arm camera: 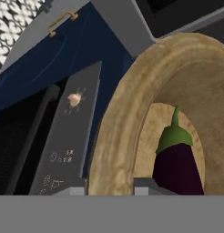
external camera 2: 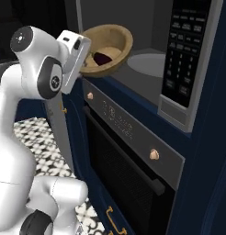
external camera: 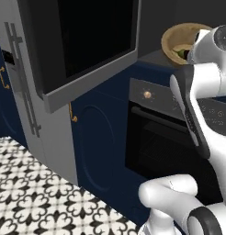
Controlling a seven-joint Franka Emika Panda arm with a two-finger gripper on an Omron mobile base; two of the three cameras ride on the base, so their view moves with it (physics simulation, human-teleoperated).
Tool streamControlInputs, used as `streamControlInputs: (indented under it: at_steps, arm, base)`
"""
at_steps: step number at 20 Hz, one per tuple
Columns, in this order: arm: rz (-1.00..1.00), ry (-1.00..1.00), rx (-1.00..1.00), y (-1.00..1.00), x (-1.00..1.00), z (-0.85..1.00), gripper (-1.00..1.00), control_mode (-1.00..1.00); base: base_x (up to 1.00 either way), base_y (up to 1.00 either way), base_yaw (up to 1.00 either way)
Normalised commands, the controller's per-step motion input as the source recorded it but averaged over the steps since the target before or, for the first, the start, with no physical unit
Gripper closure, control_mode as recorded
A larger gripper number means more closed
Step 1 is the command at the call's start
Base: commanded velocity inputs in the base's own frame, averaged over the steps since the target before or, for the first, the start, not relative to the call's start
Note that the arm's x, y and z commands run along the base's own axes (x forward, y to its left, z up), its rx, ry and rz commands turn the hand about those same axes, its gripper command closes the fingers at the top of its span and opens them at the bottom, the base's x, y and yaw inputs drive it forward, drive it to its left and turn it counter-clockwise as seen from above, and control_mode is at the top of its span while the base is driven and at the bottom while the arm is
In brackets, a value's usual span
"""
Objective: Pick the eggplant from the sink and place it in the bowl. Then pick the bowl and place it in the microwave. Then close the microwave door and press the start button.
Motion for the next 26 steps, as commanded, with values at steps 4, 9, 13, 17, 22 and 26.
streamControlInputs:
  at_steps: [4, 9, 13, 17, 22, 26]
  arm:
    - [0.00, 0.20, 0.00, -0.41, 0.27, 0.25, 1.00, -1.00]
    - [-0.02, 0.04, 0.00, -0.39, 0.35, 0.00, 1.00, -1.00]
    - [-0.09, 0.00, 0.00, -0.47, 0.43, 0.00, 1.00, -1.00]
    - [-0.11, -0.07, 0.00, -0.35, 0.26, 0.00, 1.00, -1.00]
    - [-0.17, -0.11, 0.00, -0.09, 0.33, 0.00, 1.00, -1.00]
    - [-0.11, 0.00, 0.00, -0.49, 0.51, -0.01, 1.00, -1.00]
  base:
    - [0.00, 0.00, 0.00]
    - [0.00, 0.00, 0.00]
    - [0.00, 0.00, 0.00]
    - [0.00, 0.00, 0.00]
    - [0.00, 0.00, 0.00]
    - [0.00, 0.00, 0.00]
